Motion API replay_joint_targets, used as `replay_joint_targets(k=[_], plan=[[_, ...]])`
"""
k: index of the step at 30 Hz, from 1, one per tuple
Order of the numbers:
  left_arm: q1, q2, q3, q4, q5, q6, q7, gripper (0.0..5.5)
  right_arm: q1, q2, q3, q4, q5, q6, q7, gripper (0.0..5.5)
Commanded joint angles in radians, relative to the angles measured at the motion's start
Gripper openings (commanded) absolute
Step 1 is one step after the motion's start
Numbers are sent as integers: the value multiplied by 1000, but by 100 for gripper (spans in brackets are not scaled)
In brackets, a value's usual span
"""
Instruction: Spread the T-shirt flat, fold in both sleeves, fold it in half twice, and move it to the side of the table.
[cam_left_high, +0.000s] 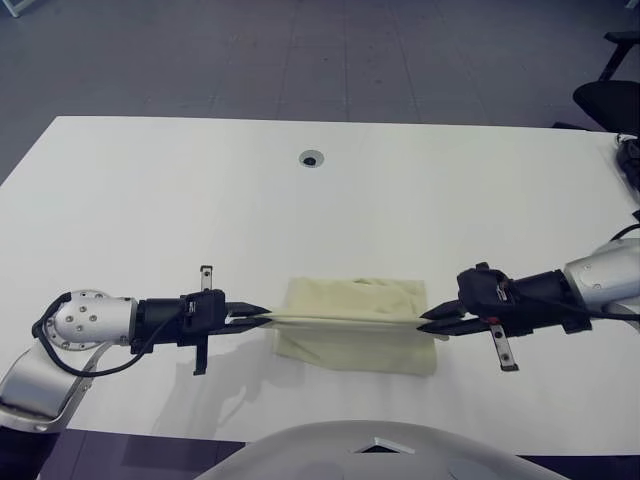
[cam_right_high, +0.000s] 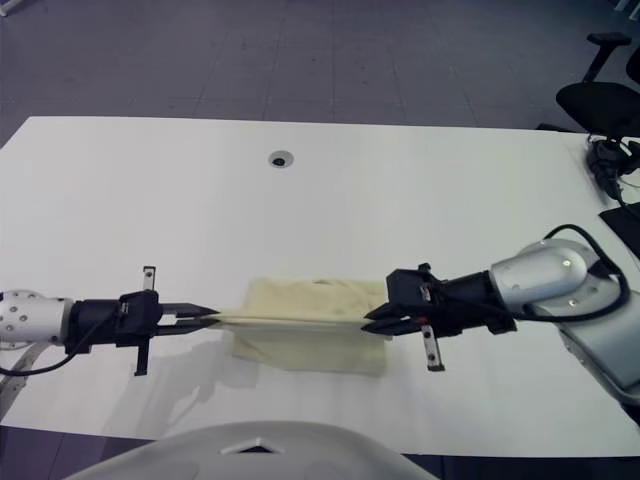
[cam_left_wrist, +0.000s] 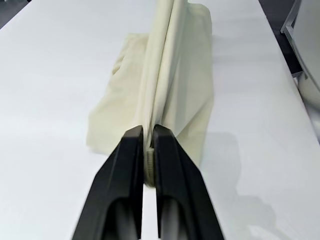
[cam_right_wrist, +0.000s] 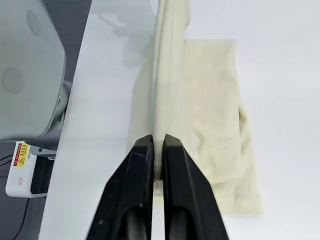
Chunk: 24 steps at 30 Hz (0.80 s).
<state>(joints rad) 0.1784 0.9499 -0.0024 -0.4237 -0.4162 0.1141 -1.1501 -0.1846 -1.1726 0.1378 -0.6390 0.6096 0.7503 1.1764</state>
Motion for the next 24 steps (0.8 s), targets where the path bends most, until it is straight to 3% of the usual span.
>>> replay_joint_targets(k=[1,6,17,20,21,24], plan=[[-104,-30,-52,95,-4,58,-30,12,-88,37,110,105,-79,27,15,7],[-208,-86,-113,178,-12,110,-54,12,-135,85,191,201,-147,29,18,7],[-320,-232,-184,273,32,272,71,12,-173,226,202,342,-255,-6,-78,7],[-322,-253,-202,275,49,284,90,64,-172,281,208,381,-287,-9,-130,7],[-324,-260,-220,290,81,283,112,80,-166,295,214,393,-304,-7,-150,43],[-328,-291,-267,332,154,245,148,128,-141,325,206,395,-316,37,-197,85]])
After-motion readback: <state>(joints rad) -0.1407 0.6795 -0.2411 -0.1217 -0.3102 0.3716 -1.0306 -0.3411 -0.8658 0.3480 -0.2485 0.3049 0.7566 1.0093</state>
